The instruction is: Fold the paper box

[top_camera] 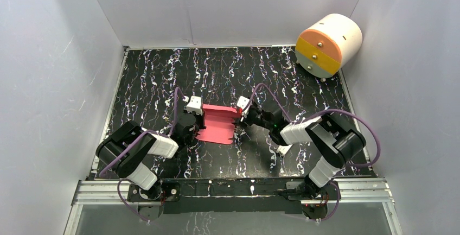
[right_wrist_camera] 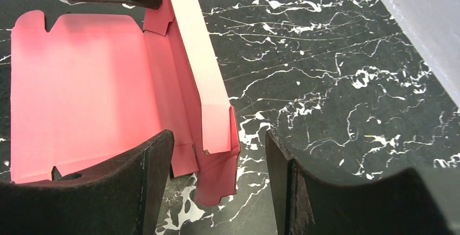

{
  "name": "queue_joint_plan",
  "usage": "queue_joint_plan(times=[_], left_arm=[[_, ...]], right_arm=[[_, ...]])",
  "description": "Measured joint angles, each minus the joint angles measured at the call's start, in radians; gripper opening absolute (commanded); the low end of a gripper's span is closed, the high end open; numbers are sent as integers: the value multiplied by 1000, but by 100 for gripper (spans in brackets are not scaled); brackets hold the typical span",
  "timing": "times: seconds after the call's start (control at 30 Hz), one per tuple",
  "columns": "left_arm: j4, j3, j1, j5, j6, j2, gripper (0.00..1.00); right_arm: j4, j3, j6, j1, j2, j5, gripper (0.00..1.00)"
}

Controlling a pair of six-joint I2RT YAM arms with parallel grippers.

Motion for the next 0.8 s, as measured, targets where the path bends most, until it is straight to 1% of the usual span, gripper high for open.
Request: queue_joint_plan(times=[0.1, 0.33, 0.47, 0.7, 0.8], left_arm=[[0, 0, 2, 7, 0, 0, 0], [1, 0, 8, 26, 3, 0, 0], [2, 0, 10, 35, 4, 0, 0], [11, 7, 13, 42, 6, 12, 0], [20, 15, 13, 35, 6, 26, 0]], right_arm=[[40, 0, 21, -5, 42, -14, 69], [163, 13, 77, -13, 159, -42, 62], [213, 23, 110, -17, 201, -70, 53], [295, 35, 174, -18, 237, -120, 33], [334, 35, 212, -18, 253, -133, 27]])
